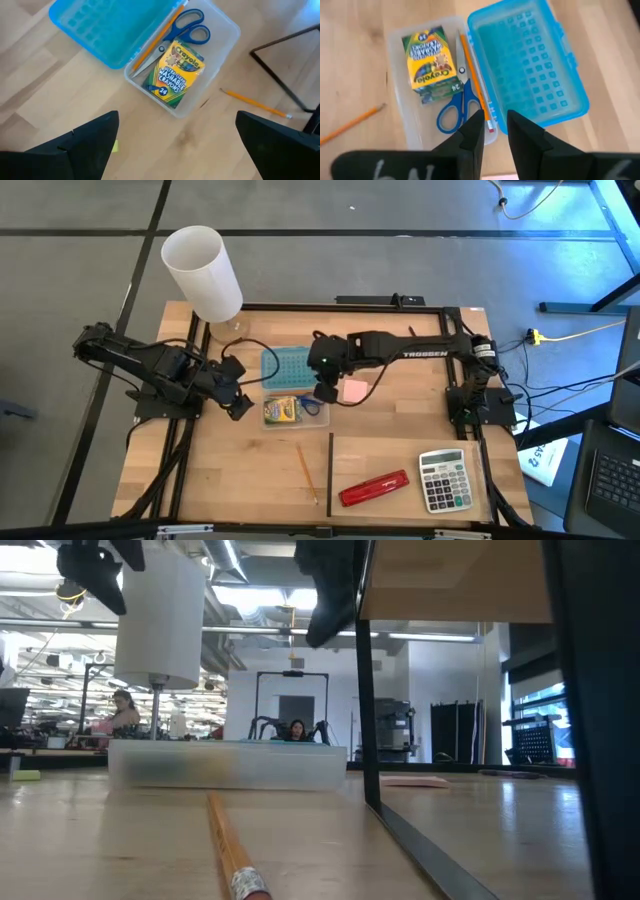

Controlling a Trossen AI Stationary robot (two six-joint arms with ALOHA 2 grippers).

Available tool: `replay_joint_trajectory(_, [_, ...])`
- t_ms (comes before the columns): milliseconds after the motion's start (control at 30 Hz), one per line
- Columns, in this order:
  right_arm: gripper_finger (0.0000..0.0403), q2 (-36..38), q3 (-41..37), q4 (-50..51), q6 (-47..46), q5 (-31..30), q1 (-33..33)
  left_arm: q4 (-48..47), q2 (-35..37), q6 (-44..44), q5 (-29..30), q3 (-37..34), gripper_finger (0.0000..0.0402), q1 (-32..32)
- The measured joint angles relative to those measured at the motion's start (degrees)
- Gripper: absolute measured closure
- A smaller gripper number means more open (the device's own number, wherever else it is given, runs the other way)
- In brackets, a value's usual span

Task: Pack school essentials
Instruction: Put the yellow eraser into the blue supply box

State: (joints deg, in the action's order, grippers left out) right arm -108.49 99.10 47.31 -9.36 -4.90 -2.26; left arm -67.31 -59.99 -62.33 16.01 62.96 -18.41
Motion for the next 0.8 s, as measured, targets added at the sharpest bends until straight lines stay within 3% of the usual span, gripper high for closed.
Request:
replay_joint_trajectory(133, [0.0318, 0.07, 3.67, 2.82, -5.47, 0.01, -0.04, -0.03, 0.0, -5.14, -0.16, 0.0, 0.0007, -0.22])
replay_joint_trajectory(333, [0.0318, 0.07, 6.59, 5.03, -3.04, 2.06, 1.02, -0.32, 0.0, -8.08, -0.07, 0.0, 0.0007, -1.82])
replay_joint_trajectory(533, [0.0318, 0.07, 11.08, 8.81, -11.02, 2.0, 2.0, -0.39, 0.0, -10.7, 2.15, 0.0, 0.0007, -3.08])
replay_joint_trajectory(800, [0.0318, 0.07, 16.04, 8.67, -11.37, 1.8, 7.04, -0.39, -0.04, -12.31, 2.99, 0.0, 0.0007, -4.19])
